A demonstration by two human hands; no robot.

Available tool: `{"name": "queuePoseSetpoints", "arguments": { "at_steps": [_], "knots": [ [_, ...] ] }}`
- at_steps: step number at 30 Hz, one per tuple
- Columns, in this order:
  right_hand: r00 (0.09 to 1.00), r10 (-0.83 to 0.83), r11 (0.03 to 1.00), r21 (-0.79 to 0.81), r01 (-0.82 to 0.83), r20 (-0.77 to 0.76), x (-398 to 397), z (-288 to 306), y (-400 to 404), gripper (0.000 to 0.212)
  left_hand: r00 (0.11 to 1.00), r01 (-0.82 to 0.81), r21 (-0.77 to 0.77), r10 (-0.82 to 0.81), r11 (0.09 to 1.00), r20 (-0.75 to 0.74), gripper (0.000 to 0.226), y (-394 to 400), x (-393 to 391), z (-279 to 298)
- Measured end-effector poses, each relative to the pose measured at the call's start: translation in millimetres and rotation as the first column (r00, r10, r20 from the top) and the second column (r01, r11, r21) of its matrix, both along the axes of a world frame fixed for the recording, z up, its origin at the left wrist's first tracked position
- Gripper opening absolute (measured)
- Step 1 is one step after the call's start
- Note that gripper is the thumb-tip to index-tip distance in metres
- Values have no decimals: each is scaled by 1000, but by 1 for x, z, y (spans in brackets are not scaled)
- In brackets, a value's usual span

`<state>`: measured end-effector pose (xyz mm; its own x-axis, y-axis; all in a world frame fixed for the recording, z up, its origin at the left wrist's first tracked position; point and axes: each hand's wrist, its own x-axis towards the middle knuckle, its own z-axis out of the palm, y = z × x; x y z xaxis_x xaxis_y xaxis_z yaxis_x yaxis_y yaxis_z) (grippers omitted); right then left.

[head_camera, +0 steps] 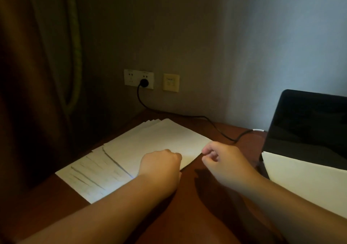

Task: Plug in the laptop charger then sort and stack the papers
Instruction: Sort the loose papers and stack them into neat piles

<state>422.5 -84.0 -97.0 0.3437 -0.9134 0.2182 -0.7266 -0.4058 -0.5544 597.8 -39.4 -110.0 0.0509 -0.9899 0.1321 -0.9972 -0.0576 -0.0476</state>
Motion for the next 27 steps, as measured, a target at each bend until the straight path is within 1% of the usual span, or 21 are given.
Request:
{"name": "queuePoseSetpoints", "arguments": {
  "at_steps": [2,4,6,7,9,11,13,14,15,17,18,20,22,23,25,27],
  "knots": [
    [1000,-13,999,46,14,-14,-2,-2,-8,16,999,-18,-6,18,1000,-35,20,-4,-2,0],
    [998,-7,994,107,1,59,-3,-4,-15,19,989,-44,-40,38,998,-142,20,-9,-4,4],
    [977,8,980,193,-50,212,-1,-5,-17,27,967,-58,-89,34,994,-252,18,-10,-10,9],
    [951,9,969,233,-85,309,0,-7,-17,31,953,-58,-108,22,992,-303,17,-11,-15,11],
    [878,-30,951,284,-121,477,3,-10,-16,29,920,-38,-141,-20,989,-391,19,-11,-25,11],
    [826,-108,936,336,-102,553,3,-12,-16,23,869,-4,-137,-64,991,-491,25,-12,-32,10],
    [801,-168,912,400,-96,575,1,-18,-18,26,770,16,-127,-94,992,-631,32,-14,-31,7],
    [796,-177,907,410,-97,579,0,-22,-21,23,735,-7,-141,-91,990,-672,32,-16,-27,6],
    [799,-183,912,403,-80,573,-2,-26,-23,21,740,-46,-171,-81,984,-668,30,-17,-18,4],
    [843,-182,940,340,-1,506,-7,-29,-26,28,821,-142,-210,-4,967,-571,28,-19,5,-5],
    [855,-179,952,304,27,486,-9,-29,-27,33,857,-185,-202,57,962,-512,34,-20,17,-11],
    [857,-192,958,280,58,478,-14,-28,-28,38,907,-236,-118,175,965,-384,50,-22,35,-22],
    [840,-219,952,297,73,497,-17,-27,-28,36,913,-256,-23,234,966,-335,59,-23,37,-26],
    [827,-236,949,306,82,510,-18,-26,-28,35,913,-254,-5,238,967,-331,62,-24,35,-26],
    [792,-271,940,328,95,547,-23,-26,-31,30,918,-238,-31,215,971,-332,65,-24,29,-25],
    [746,-312,924,370,94,589,-25,-24,-32,24,926,-222,-58,192,973,-324,61,-21,22,-23]
  ]
}}
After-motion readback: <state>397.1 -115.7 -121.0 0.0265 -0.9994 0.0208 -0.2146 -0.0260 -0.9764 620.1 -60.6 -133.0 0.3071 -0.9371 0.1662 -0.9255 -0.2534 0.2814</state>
